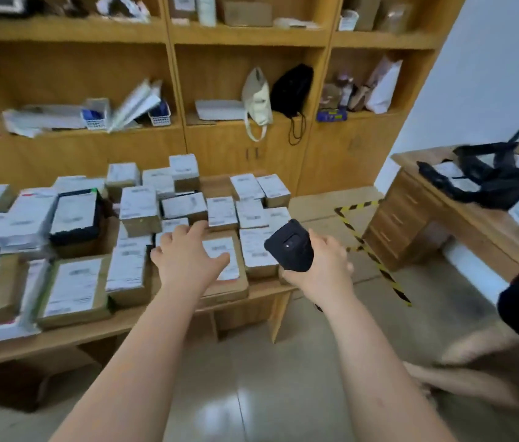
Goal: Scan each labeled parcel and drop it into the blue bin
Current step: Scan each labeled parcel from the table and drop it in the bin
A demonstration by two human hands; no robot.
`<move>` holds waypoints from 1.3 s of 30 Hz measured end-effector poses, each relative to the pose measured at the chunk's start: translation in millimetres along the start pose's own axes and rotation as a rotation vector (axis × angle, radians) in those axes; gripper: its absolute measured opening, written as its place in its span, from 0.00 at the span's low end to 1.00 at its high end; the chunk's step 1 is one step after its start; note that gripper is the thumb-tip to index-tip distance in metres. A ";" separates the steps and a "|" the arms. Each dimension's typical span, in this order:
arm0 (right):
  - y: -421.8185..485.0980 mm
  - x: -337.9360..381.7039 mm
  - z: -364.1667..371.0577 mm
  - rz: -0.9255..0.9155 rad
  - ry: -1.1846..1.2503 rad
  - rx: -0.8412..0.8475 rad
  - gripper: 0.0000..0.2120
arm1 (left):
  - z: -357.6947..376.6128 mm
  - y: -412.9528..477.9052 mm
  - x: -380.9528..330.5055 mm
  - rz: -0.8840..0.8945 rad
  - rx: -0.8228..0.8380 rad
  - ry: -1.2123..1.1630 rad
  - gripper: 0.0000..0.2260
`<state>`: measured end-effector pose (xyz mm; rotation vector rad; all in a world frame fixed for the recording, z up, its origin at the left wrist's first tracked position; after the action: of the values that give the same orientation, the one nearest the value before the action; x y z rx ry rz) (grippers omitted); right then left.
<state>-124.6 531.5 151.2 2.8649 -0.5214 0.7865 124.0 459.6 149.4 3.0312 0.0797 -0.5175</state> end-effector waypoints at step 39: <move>428.4 142.7 262.8 -0.022 0.074 0.261 0.37 | 153.3 439.9 96.9 -0.464 0.057 -0.159 0.40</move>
<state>-39.8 35.1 11.9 3.0536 -0.4047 1.0228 192.1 13.9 -2.7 3.0052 0.7833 -0.7989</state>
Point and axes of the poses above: each hand's wrist, its own y-axis towards the middle knuckle, its own z-axis out of the palm, x = y × z, the point moved 10 cm from there along y, towards the middle knuckle, and after that the axes turned 2 degrees about -x, right-handed, at the moved point
